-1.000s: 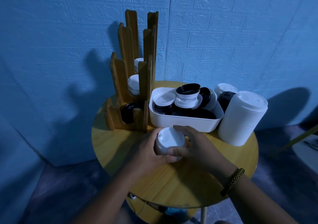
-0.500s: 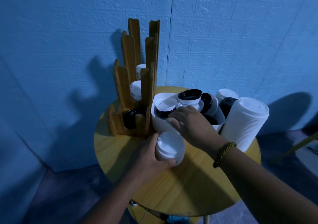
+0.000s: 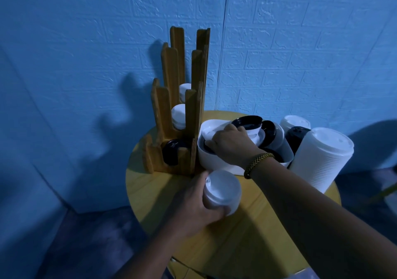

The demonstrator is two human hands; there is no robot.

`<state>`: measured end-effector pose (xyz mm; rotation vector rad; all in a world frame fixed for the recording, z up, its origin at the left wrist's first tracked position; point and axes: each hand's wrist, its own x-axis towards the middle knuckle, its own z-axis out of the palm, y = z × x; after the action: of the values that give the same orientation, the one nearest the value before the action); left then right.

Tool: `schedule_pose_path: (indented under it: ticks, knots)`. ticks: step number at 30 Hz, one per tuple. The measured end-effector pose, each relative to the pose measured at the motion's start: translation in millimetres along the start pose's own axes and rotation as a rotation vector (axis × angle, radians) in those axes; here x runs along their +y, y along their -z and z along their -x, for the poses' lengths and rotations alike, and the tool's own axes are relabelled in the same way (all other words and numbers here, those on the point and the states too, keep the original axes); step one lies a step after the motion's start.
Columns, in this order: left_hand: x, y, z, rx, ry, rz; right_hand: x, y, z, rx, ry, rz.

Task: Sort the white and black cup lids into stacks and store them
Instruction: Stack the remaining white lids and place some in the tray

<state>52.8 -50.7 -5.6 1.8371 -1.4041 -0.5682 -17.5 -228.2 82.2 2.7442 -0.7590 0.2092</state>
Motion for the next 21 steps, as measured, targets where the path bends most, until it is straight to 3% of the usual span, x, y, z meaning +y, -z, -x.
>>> schedule_pose_path:
  ticks: [3,9,12,15,17,21]
  knots:
    - [-2.1,-0.8,0.9,0.003,0.005,0.008,6.1,6.4,4.2,0.062,-0.057,-0.292]
    - [-0.9,-0.1,1.4,0.009,-0.012,0.003,5.5,27.3,51.0,0.382,-0.193,-1.011]
    - [-0.2,-0.3,2.7,0.012,-0.001,0.031,0.6,31.3,79.8,0.363,-0.269,-1.494]
    - [1.9,1.2,3.4,0.008,0.018,0.071,-8.3,25.0,107.4,0.221,-0.352,-1.941]
    - [4.4,1.9,3.8,0.003,0.028,0.065,-14.0,15.8,122.9,0.124,-0.438,-2.051]
    - [6.5,3.7,5.3,-0.012,0.011,0.025,-18.3,2.0,141.2,0.067,-0.533,-1.935]
